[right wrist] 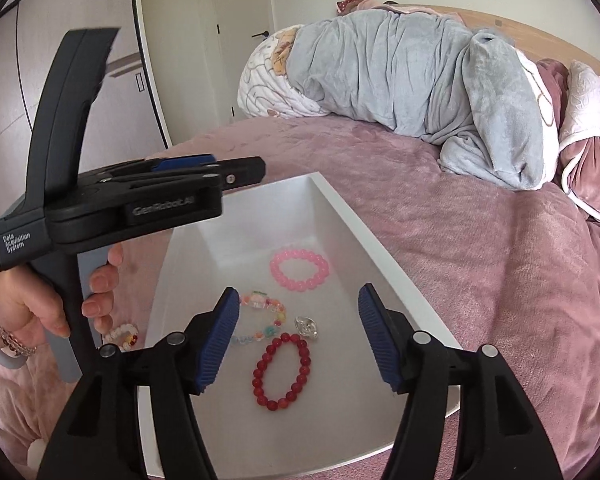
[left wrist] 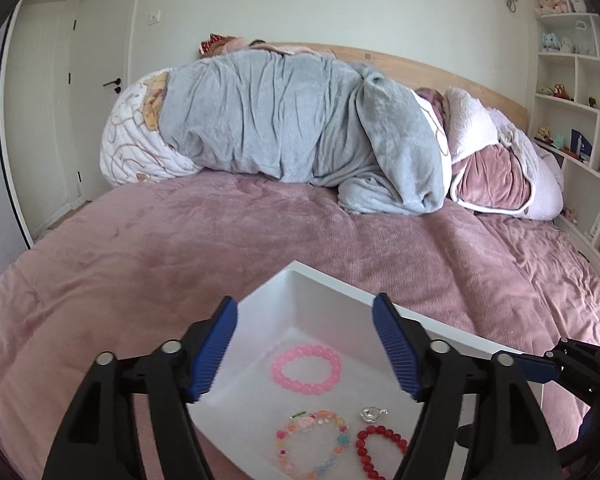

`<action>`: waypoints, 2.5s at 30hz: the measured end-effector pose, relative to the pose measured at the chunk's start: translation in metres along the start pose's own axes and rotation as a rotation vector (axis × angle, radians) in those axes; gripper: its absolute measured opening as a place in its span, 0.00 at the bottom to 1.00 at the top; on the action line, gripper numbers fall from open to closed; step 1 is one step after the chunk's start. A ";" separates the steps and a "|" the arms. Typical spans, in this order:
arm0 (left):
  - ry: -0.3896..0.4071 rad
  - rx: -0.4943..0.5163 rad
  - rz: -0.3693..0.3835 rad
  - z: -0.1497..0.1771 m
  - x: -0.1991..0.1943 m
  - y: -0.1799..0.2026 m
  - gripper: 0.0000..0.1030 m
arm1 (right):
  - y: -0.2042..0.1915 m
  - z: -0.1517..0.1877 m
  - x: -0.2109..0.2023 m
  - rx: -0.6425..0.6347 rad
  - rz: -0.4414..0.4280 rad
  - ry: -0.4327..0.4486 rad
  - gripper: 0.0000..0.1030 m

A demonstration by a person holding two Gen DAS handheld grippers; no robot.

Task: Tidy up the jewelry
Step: 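Move both open tools back toward the remaining jewelry, then grasp the white jade bracelet with the left tool while the right tool grasps the silver trinket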

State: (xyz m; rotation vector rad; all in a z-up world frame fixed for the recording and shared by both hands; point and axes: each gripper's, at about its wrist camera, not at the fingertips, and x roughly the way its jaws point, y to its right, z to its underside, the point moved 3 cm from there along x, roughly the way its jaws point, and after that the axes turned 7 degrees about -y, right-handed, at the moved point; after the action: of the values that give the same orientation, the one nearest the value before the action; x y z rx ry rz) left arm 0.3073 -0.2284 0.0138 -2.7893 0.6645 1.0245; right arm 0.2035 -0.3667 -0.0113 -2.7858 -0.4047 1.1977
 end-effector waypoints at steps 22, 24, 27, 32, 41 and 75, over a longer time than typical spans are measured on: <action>0.180 -0.076 -0.341 0.055 -0.180 -0.103 0.97 | -0.139 0.000 -0.050 -0.192 -0.215 0.120 0.89; 0.169 -0.105 -0.338 0.065 -0.187 -0.112 0.97 | -0.147 0.006 -0.045 -0.199 -0.222 0.105 0.90; 0.149 -0.166 -0.327 0.083 -0.192 -0.126 0.97 | -0.161 0.014 -0.036 -0.219 -0.230 0.078 0.90; 0.081 -0.230 -0.317 0.116 -0.184 -0.147 0.97 | -0.185 0.034 -0.016 -0.280 -0.205 0.024 0.90; -0.036 -0.255 -0.279 0.162 -0.148 -0.162 0.97 | -0.206 0.073 0.027 -0.343 -0.014 -0.037 0.89; -0.329 -0.093 -0.169 0.239 -0.040 -0.131 0.39 | -0.162 0.097 0.133 -0.213 -0.069 -0.306 0.36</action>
State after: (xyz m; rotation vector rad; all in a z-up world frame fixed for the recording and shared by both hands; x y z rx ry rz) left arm 0.1946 -0.0395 -0.1527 -2.6013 0.3419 1.4620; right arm 0.1873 -0.1770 -0.1421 -2.7289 -0.6826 1.6604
